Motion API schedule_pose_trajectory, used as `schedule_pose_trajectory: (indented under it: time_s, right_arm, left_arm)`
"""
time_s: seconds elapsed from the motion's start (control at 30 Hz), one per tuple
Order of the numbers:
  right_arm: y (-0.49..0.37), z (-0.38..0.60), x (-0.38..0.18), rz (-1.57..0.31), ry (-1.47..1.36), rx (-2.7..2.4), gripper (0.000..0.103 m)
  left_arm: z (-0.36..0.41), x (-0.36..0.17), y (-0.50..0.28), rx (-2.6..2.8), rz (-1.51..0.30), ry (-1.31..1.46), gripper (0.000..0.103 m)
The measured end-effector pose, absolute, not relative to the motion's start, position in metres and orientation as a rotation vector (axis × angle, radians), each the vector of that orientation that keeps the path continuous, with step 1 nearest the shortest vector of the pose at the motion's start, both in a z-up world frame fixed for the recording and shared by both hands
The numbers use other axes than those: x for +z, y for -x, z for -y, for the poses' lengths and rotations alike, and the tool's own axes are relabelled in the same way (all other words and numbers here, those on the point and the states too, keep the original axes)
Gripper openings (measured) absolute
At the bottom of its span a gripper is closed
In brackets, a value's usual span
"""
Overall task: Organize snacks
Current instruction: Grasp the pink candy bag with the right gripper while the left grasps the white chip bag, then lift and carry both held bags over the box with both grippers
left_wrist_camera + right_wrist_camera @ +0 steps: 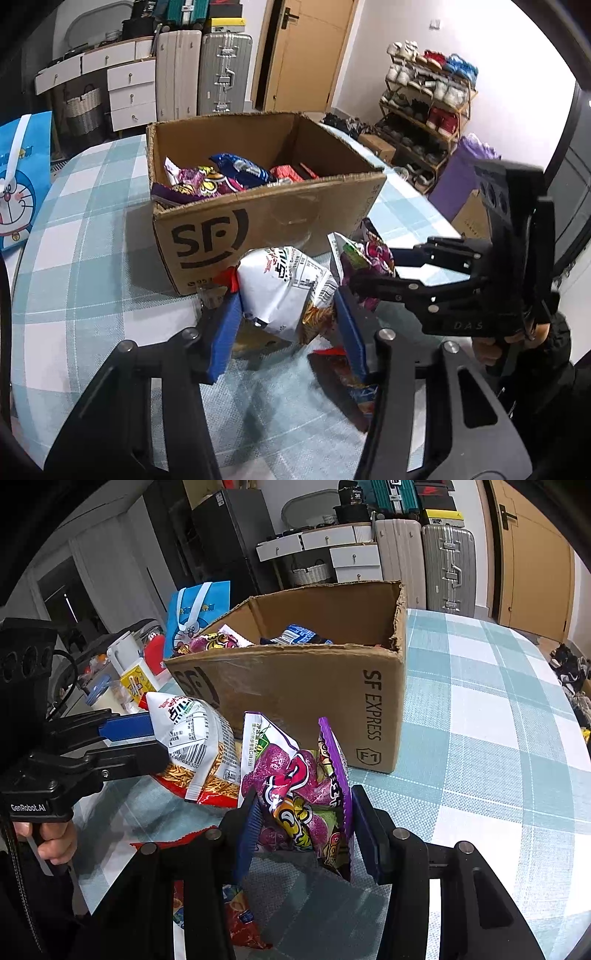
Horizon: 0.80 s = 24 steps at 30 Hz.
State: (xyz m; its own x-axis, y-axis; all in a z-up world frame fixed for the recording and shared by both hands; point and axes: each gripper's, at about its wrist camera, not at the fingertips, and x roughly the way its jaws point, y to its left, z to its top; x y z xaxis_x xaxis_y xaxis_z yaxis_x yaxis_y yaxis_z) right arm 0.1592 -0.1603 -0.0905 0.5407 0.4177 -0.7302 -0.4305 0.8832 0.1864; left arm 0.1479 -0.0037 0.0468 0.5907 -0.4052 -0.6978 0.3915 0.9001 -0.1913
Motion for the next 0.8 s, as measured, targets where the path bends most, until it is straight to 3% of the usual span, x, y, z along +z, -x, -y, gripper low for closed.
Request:
schedule_pose_trajectory:
  time_s: [0.53, 0.7, 0.8]
  right_arm:
    - [-0.157, 0.144, -0.092, -0.877, 0.028, 0.557, 0.048]
    - [-0.156, 0.142, -0.092, -0.875, 0.034, 0.563, 0.048]
    - [-0.157, 0.142, -0.093, -0.876, 0.031, 0.563, 0.048]
  left_arm:
    - [0.011, 0.04, -0.146, -0.445, -0.859, -0.073, 0.057]
    - [0.016, 0.036, -0.151, -0.435, -0.868, -0.077, 0.057]
    - [0.018, 0.036, -0.151, -0.438, -0.852, -0.076, 0.051]
